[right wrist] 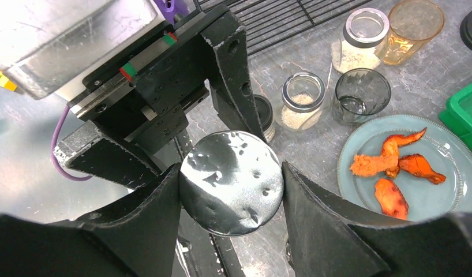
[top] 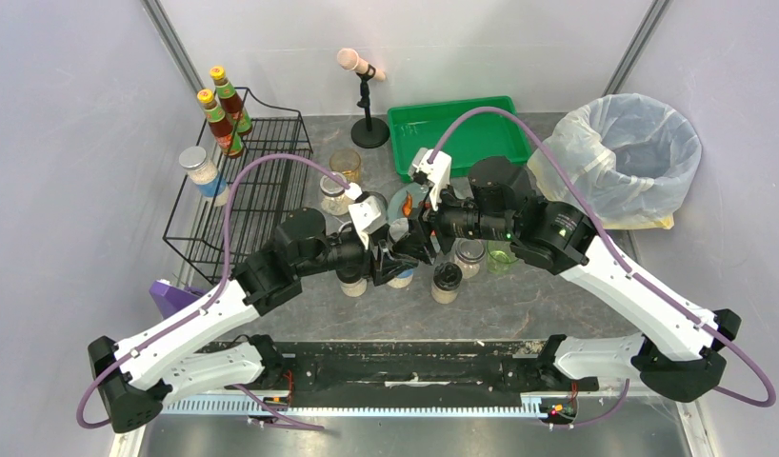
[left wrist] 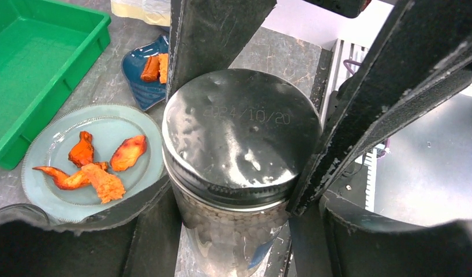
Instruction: Clear the kitchen counter
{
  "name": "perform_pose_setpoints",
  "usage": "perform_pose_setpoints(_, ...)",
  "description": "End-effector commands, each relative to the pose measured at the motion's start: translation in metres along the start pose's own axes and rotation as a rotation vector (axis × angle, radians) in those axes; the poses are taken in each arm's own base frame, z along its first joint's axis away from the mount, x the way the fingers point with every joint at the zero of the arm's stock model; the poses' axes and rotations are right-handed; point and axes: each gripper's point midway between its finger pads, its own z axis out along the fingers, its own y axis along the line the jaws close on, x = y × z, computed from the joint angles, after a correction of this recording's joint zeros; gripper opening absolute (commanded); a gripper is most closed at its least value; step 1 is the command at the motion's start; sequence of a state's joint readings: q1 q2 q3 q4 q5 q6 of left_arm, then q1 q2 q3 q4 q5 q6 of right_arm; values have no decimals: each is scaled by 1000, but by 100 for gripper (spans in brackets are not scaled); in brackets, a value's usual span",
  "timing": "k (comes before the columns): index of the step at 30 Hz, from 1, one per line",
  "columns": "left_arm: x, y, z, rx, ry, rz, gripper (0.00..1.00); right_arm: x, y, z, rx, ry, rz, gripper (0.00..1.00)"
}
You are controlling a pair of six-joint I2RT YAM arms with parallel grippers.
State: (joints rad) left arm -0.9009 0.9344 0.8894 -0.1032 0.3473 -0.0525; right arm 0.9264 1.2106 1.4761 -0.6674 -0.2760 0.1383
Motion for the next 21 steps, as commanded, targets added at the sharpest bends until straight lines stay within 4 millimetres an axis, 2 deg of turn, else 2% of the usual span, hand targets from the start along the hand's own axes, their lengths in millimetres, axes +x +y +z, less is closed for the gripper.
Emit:
perform_pose_setpoints(1,-21,-7,3,31,-85,4,57,-30,13,-4,-48,-121,-15,43)
perform_pose_setpoints(4,-22,-4,-1,9,-92,6,39,-34,9,-10,-22,-141,-12,50)
perform_pose_setpoints(7,-23,1,-6,-33,-87,7,31,-37,3,-15,22,-160,-7,61)
perform_pose_setpoints(9,-25,8,-10,-83,-86,-5,29,-39,-4,-19,69,-176,-3,69)
perform_pose_setpoints(16,-33,44,-30,-324,-61,-52,27,-46,-33,-51,276,-275,20,89)
perform_pose_setpoints(18,-39,59,-41,-432,-56,-61,26,-45,-43,-61,340,-297,26,94)
perform_pose_setpoints(21,-59,78,-66,-584,-74,-62,26,-40,-57,-74,433,-320,35,96)
